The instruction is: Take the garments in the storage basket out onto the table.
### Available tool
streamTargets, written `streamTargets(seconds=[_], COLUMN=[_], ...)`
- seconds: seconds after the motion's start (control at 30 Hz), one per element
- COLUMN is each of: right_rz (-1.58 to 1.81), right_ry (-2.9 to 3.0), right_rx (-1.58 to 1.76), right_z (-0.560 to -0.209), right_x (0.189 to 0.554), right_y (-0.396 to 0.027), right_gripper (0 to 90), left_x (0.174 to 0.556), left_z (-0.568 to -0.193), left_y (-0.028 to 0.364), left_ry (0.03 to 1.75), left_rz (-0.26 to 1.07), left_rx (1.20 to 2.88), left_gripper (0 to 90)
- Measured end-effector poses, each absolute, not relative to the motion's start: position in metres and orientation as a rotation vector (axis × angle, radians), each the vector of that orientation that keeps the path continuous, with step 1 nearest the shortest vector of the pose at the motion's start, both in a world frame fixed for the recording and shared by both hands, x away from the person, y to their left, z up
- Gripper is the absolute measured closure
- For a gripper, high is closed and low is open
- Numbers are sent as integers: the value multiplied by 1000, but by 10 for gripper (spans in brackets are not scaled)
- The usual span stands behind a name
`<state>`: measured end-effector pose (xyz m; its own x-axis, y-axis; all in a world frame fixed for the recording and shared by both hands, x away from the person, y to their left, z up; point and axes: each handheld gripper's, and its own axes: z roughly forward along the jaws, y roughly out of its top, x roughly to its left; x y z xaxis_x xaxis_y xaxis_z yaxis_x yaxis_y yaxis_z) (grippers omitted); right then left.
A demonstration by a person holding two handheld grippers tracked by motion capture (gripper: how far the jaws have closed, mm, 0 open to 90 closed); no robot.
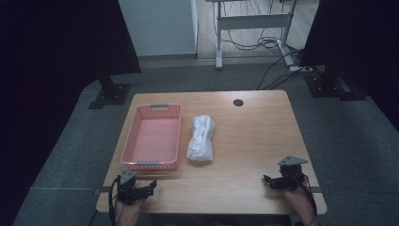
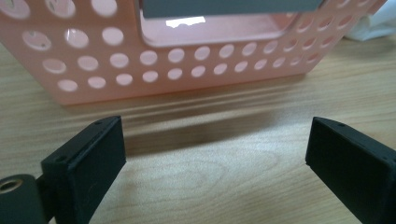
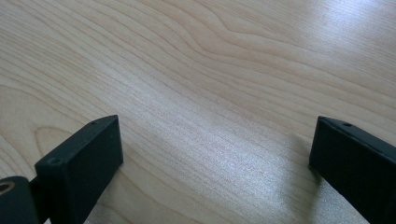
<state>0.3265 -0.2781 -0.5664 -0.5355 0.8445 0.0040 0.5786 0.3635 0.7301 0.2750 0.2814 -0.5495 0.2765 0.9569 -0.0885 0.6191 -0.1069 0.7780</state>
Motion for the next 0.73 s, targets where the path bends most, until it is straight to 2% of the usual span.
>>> streamTargets(seconds=[0.33, 0.73], right_rz=[982, 983], right_ry=[2258, 2258], right_rx=[1245, 1245], right_z=[-566, -566], right_x=[326, 326], right_y=[-278, -278], right_gripper=[22, 22], left_x=[275, 275], left_z=[-560, -560], left_y=[277, 269], left_ry=[1460, 1465], left_rz=[580, 633], left_rx=[1864, 1930], left_gripper=[43, 33])
